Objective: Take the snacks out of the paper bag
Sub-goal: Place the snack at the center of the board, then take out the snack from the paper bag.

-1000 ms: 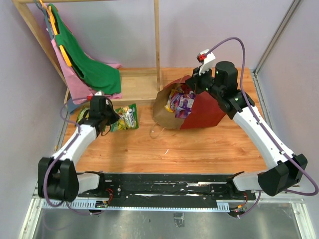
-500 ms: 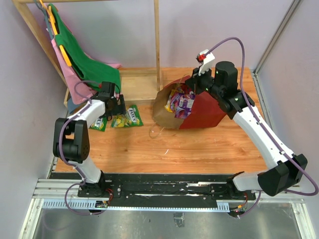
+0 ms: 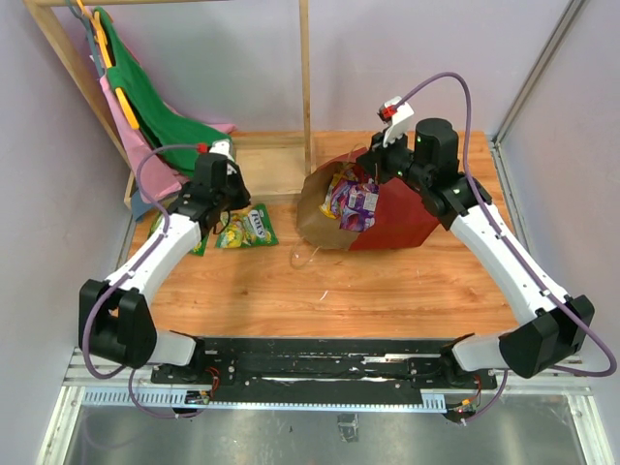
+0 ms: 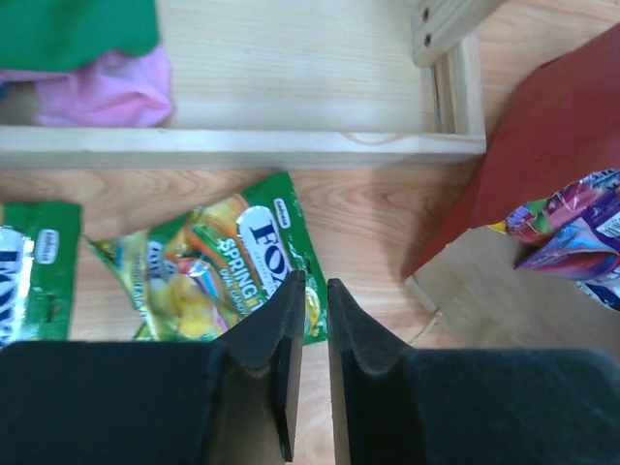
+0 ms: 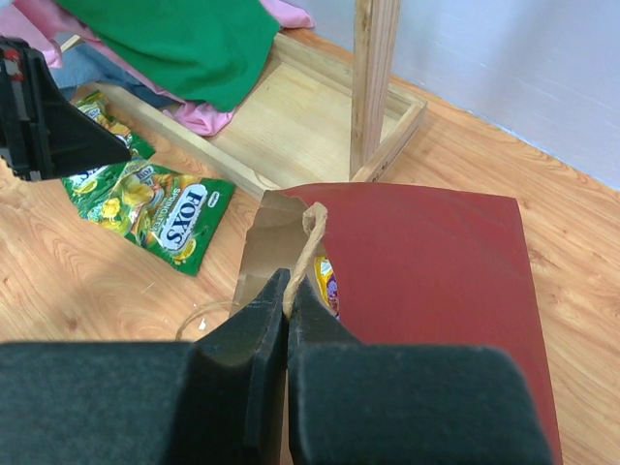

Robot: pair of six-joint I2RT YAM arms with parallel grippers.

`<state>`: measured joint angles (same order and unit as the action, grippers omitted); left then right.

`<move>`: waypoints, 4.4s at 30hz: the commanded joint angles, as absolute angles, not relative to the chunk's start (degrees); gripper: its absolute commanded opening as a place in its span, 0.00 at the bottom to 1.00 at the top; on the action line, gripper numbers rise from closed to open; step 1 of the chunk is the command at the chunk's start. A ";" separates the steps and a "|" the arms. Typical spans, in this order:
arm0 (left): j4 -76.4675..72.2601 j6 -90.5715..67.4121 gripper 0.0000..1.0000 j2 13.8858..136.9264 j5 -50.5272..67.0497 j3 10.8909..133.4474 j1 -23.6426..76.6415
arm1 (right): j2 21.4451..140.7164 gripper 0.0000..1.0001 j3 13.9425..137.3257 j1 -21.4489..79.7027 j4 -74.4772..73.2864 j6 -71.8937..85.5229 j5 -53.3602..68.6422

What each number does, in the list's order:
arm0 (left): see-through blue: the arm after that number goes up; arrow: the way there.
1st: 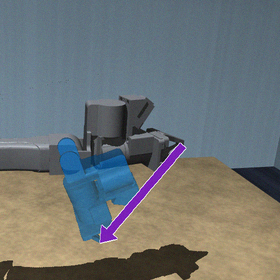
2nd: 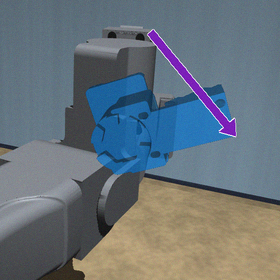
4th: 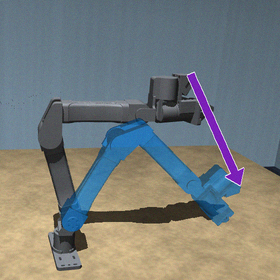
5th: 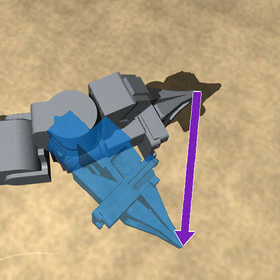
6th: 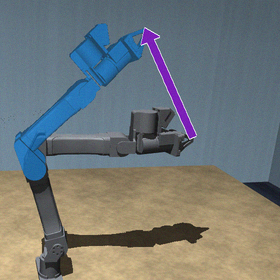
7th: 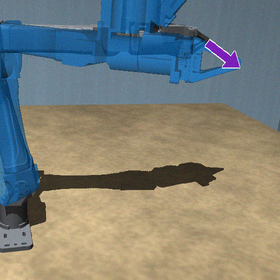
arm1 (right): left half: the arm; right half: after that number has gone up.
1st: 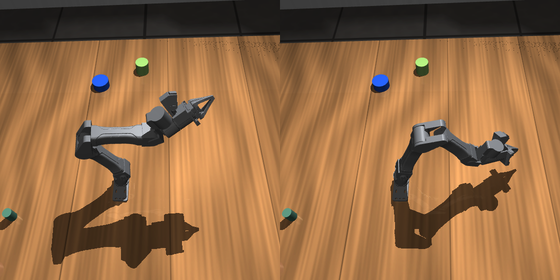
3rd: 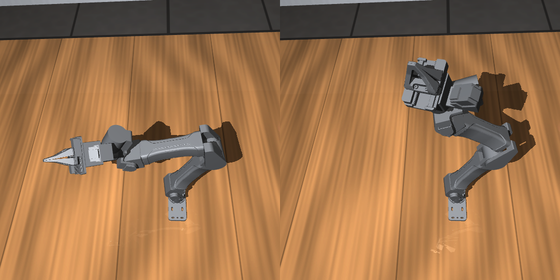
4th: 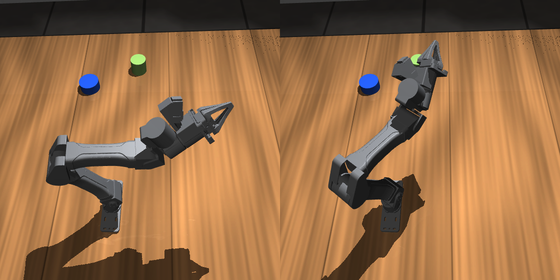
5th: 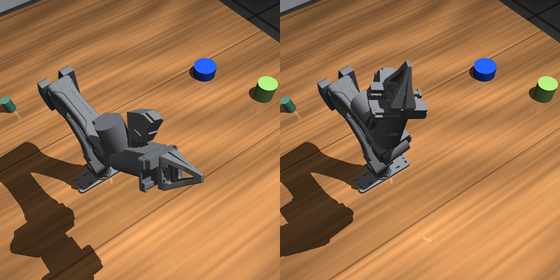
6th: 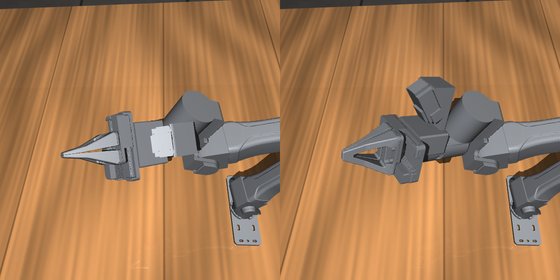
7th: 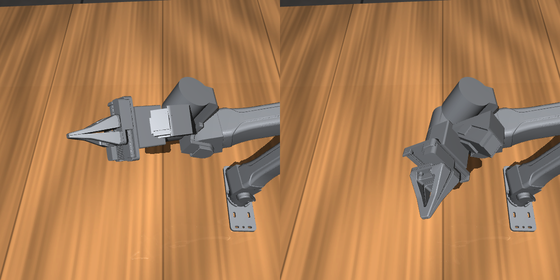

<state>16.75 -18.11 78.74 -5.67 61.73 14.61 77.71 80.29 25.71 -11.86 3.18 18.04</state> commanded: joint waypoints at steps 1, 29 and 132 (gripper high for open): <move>7.60 -23.26 0.18 81.88 -1.06 55.46 14.50 | 77.78 0.01 83.01 25.57 -9.67 3.65 19.64; 2.22 -24.15 0.38 77.71 1.77 46.90 8.08 | 77.75 0.01 83.23 25.58 -10.11 3.23 19.50; -33.14 -23.96 0.86 118.17 20.61 69.51 35.95 | 83.61 0.01 83.23 25.58 -2.00 15.38 27.43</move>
<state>-30.61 -26.24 117.60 13.13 70.02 35.53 83.59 82.02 25.71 -5.82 14.37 25.50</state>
